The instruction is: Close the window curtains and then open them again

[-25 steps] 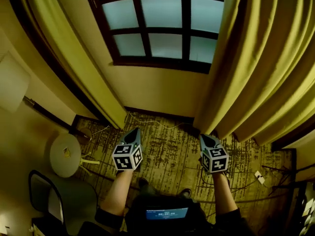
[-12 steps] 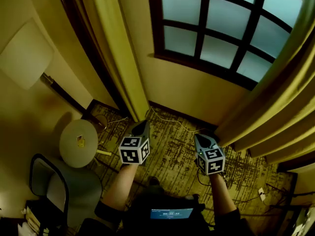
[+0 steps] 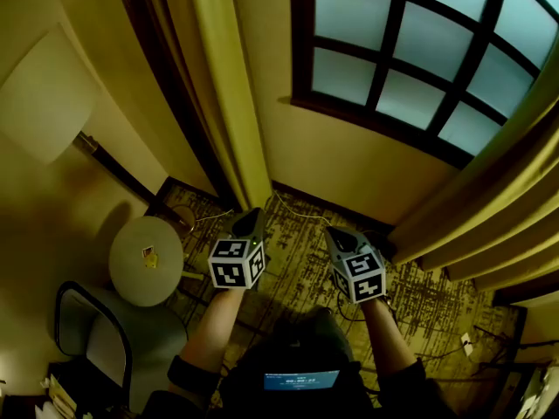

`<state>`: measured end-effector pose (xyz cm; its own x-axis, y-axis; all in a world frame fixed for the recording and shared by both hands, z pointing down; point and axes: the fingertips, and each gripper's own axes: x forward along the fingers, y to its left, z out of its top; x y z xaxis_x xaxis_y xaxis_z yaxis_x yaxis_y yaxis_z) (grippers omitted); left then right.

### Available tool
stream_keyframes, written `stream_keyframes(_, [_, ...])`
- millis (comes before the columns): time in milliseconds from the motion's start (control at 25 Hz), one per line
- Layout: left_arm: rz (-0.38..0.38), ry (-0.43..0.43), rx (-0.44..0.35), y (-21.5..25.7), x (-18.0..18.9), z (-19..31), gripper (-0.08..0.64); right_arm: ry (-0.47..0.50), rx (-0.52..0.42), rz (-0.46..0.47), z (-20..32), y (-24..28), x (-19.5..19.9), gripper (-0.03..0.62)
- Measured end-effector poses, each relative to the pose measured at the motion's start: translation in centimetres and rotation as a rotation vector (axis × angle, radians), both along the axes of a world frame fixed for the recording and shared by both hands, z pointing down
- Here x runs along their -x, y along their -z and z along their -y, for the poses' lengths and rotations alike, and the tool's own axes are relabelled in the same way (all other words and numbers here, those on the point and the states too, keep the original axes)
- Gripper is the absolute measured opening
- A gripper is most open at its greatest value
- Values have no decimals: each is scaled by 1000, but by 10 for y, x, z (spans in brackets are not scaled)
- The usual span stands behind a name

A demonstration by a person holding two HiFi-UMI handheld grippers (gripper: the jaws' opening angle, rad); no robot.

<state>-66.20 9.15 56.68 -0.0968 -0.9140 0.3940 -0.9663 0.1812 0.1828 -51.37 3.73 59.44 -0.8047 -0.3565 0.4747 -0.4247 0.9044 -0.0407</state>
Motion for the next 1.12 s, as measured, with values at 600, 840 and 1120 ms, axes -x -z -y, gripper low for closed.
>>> stream_keyframes(600, [18, 105, -53, 27, 78, 92, 5, 176, -62, 58, 83, 37, 112, 15])
stream_keyframes(840, [59, 153, -101, 57, 109, 133, 5, 259, -100, 108, 111, 62, 158, 15])
stream_keyframes(1120, [145, 197, -208, 104, 168, 172, 5, 278, -149, 151, 142, 101, 216, 15])
